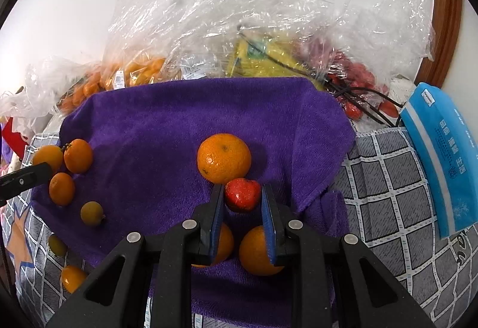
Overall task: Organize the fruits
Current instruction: 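Carry the right gripper's tomato over the towel while the left gripper carries its tangerine, then open the right gripper to drop the tomato on the towel while the left gripper releases its tangerine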
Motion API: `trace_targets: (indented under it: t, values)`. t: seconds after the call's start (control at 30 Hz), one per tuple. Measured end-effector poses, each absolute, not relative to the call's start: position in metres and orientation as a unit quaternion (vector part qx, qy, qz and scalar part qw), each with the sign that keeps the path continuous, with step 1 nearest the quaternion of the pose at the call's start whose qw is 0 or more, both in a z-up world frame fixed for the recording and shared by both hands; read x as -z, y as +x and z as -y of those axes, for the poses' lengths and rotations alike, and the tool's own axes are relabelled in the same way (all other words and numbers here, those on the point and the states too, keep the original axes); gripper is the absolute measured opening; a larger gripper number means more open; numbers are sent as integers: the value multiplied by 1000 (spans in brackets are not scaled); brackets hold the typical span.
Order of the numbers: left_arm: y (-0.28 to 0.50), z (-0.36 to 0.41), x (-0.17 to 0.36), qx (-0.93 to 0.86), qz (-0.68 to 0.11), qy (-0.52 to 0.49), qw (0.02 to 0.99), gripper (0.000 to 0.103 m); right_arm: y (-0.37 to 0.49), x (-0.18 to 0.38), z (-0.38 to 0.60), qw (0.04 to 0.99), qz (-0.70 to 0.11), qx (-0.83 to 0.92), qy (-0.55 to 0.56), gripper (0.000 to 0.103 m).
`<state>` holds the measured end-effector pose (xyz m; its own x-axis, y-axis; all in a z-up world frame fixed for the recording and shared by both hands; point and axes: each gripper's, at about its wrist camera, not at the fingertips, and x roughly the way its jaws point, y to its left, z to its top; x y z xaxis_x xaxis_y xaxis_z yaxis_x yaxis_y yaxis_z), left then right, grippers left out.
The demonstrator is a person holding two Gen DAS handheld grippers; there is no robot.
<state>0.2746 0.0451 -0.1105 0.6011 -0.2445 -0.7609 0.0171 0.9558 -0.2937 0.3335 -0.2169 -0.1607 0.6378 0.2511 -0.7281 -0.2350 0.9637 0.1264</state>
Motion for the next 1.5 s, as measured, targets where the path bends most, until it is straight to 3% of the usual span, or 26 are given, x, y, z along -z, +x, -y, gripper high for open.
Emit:
trace_targets:
  t: [1.5]
  values:
    - [308, 3, 135, 52, -480, -102, 870, 32, 297, 135, 236, 923, -359, -137, 31, 29]
